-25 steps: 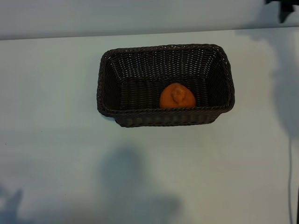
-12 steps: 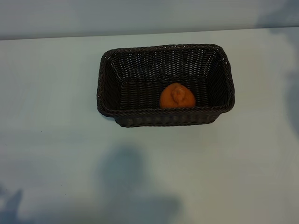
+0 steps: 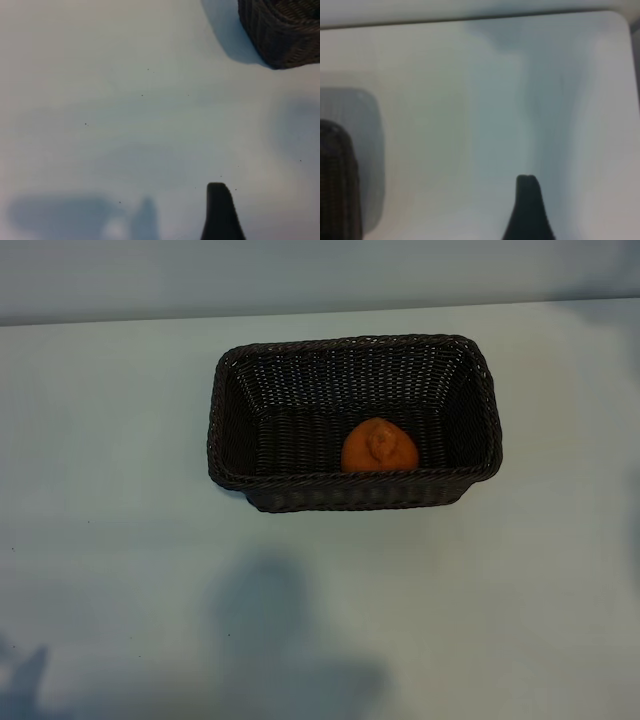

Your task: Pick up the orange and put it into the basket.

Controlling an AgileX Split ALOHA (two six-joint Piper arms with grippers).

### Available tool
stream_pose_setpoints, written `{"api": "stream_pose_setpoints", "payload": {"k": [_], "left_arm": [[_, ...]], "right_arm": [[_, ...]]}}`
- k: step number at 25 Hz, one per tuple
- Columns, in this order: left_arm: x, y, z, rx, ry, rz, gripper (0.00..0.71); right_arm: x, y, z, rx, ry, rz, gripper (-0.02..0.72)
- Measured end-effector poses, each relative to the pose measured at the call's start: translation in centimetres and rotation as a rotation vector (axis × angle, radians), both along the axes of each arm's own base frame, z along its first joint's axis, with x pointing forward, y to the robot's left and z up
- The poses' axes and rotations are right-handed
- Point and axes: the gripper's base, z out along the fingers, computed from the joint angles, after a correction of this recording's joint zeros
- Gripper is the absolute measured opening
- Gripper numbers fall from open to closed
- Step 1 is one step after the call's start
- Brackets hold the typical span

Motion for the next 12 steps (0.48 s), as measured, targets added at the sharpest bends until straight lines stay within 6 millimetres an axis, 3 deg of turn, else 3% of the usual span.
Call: {"api": "stream_pose_setpoints", "payload": {"k": [8, 12], "left_arm": [[0.0, 0.0, 0.0, 0.000, 0.000, 0.000, 0.471], [0.0, 0.0, 0.0, 0.000, 0.000, 0.000, 0.471]], "right_arm": [[-11.4, 2.6, 6.4, -0.043, -0.212, 0.002, 0.503], [-18.0, 4.1, 8.0, -0.067, -0.327, 0.003, 0.502]]}}
